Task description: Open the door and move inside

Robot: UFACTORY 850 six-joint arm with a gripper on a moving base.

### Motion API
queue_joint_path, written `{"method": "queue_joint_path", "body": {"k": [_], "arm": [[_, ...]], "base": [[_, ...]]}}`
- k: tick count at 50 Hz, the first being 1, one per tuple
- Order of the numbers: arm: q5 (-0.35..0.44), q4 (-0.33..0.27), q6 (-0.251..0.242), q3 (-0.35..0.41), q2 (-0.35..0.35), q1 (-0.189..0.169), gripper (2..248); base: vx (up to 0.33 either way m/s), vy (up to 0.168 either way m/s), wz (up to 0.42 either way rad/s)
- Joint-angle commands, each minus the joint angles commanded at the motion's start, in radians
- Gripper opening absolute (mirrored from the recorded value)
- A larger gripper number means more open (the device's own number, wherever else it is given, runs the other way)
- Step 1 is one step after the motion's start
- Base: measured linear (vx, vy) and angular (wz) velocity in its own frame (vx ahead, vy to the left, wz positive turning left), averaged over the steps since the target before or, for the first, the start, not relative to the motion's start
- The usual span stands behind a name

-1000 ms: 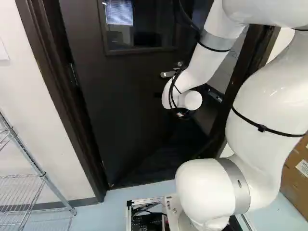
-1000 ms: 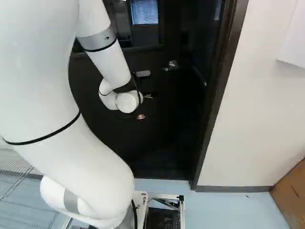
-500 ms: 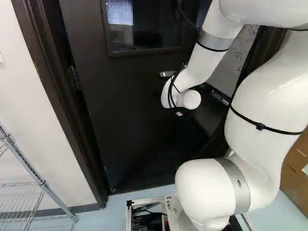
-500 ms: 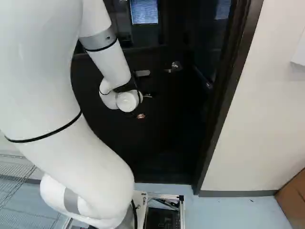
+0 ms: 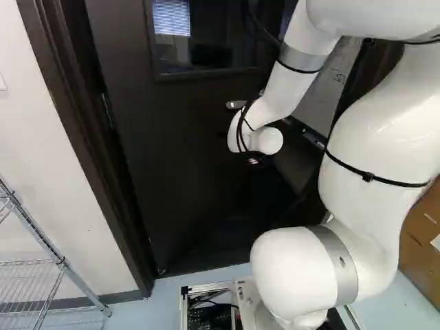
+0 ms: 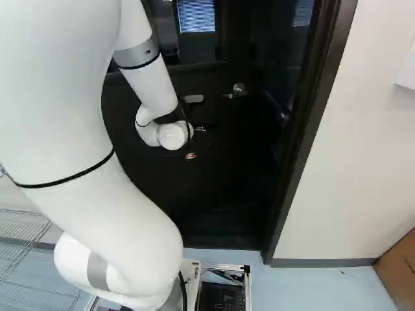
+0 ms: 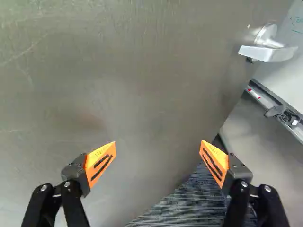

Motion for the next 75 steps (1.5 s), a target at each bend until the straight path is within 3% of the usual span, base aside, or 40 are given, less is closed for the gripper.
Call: {"method": "queue_joint_path", "body": {"k": [30, 75], "arm": [[0.000, 0.245, 0.000, -0.090, -0.082, 0.091, 247], [0.000, 0.259, 0.000, -0.239, -0.212, 0.213, 247]], "base": [[0.000, 0.000, 0.000], [0.000, 0.000, 0.000]]}}
